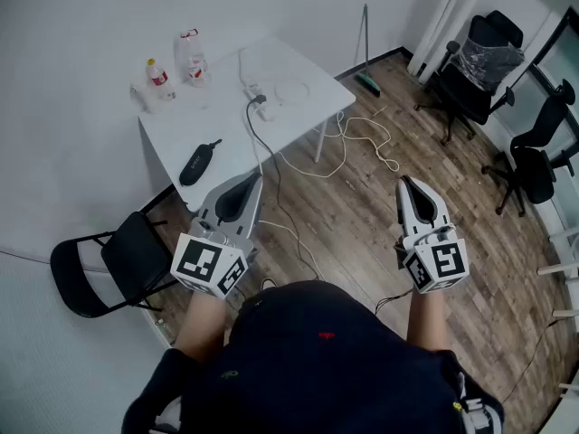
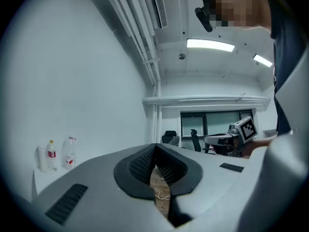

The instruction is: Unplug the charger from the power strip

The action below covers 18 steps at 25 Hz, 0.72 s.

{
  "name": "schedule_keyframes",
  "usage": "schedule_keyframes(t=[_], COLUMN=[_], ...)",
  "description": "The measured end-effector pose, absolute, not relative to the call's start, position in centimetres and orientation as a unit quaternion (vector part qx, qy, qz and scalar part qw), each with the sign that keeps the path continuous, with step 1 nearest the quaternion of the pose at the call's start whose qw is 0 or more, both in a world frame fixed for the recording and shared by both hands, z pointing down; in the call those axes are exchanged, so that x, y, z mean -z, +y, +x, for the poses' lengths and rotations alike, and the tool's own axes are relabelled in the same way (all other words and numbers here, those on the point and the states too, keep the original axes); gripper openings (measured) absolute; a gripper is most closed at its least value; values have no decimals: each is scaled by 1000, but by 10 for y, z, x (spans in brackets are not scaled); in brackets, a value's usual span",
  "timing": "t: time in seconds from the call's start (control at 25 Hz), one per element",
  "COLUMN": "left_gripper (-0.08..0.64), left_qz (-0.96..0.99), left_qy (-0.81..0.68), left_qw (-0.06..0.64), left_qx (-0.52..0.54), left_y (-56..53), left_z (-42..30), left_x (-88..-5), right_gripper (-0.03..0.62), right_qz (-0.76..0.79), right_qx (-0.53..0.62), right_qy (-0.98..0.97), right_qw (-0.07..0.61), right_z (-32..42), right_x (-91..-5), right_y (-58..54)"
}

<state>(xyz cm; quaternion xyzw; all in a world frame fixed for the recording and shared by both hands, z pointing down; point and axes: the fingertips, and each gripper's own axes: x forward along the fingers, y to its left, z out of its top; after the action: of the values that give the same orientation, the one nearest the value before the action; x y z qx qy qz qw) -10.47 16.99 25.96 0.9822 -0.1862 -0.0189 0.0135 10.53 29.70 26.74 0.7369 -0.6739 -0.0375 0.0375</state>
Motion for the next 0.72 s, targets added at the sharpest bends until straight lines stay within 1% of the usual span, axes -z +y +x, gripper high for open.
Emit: schedule_keyframes(t=[0.28,0.52,0.72], left_gripper=[18,18,18], left_qz=[982,981,977], left_qy=[-186,-193,-210], left_qw=[21,20,32], left_qx=[8,5,-2], left_y=[175,175,182], left_z=[-98,-94,-93], left_x=[-262,-266,-276], right_gripper=[26,28,28], right_qz=[738,720,702], right_qx=[29,20,18], right_qy=[-673,-693,-711], right_qw=[38,9,42], right_z=[110,111,108], right_x=[-270,-270,-284], right_y=[302,297,301])
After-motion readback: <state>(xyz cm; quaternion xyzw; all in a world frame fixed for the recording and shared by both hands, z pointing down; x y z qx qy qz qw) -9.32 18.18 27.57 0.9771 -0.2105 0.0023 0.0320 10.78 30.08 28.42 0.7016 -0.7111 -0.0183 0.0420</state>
